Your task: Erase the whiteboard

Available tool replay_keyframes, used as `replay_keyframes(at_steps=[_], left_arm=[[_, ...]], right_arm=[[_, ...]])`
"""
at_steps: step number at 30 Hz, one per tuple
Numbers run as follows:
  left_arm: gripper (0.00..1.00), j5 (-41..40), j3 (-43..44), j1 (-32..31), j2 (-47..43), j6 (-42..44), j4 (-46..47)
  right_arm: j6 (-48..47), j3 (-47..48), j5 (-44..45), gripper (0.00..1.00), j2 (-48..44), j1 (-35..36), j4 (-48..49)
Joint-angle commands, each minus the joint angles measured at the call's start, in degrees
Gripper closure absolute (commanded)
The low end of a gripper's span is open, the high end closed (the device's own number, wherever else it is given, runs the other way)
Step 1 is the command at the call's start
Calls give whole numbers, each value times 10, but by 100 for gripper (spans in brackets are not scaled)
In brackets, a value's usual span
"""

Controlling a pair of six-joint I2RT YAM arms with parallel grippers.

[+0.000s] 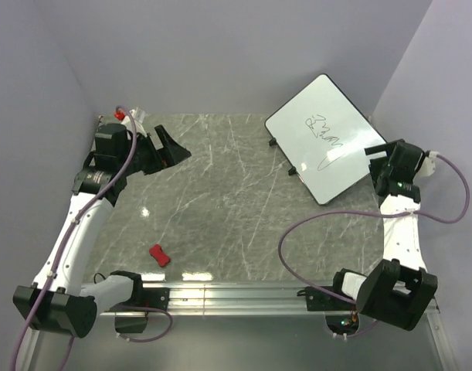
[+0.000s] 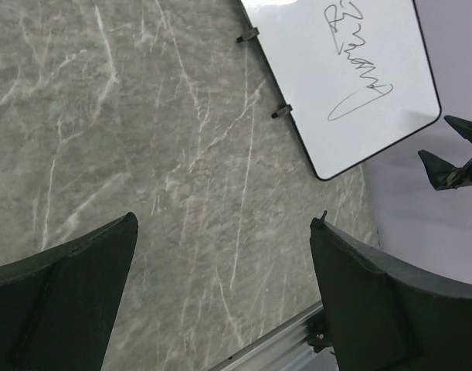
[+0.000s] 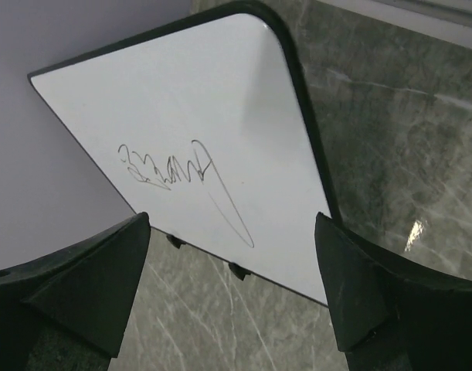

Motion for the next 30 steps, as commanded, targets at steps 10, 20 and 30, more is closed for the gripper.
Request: replay_keyframes(at_steps=[10, 20, 30], left_arm=[[1, -53, 5, -43, 41, 36, -5], [1, -68, -34, -48, 20, 28, -4], [1, -83, -80, -58, 6, -3, 35]], right_arm=[[6, -170, -141, 6, 0, -133, 241], [-12, -191, -258, 7, 95, -158, 446], [-14, -120, -394, 8, 213, -164, 530]])
